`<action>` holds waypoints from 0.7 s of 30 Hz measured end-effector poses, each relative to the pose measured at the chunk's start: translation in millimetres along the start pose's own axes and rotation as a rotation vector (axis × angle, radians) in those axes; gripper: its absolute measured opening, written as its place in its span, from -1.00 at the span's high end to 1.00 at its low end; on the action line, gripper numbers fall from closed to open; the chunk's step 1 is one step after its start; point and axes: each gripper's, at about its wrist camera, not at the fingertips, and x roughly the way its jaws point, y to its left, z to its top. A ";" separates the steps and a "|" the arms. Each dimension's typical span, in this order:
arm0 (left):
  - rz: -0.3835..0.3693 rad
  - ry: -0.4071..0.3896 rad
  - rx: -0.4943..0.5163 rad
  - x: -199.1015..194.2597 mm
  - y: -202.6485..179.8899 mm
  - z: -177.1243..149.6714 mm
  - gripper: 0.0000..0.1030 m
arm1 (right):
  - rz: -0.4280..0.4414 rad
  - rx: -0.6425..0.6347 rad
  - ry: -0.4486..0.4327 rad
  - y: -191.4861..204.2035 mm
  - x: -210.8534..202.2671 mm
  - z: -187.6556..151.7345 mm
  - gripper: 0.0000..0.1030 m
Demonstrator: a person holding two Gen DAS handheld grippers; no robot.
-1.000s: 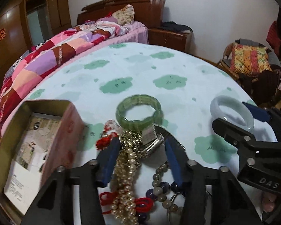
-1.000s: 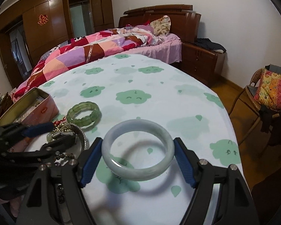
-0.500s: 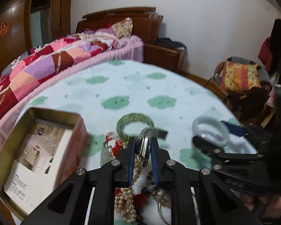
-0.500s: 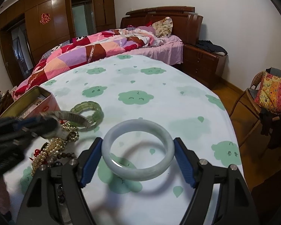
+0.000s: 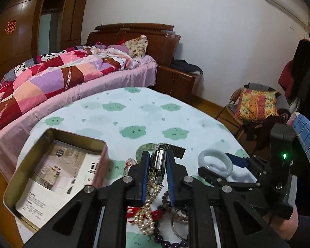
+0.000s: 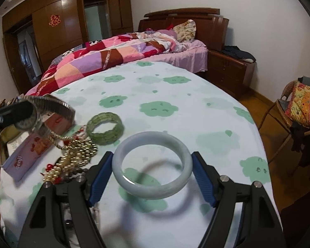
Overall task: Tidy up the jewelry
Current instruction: 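Grasp the silver watch by its band with the left tool while the right tool holds the bangle, then carry the watch with the left tool while the right tool carries the bangle toward the tin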
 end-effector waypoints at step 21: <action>-0.039 -0.068 -0.066 -29.9 38.8 14.1 0.71 | 0.073 -0.107 -0.020 47.4 -4.9 25.0 -0.51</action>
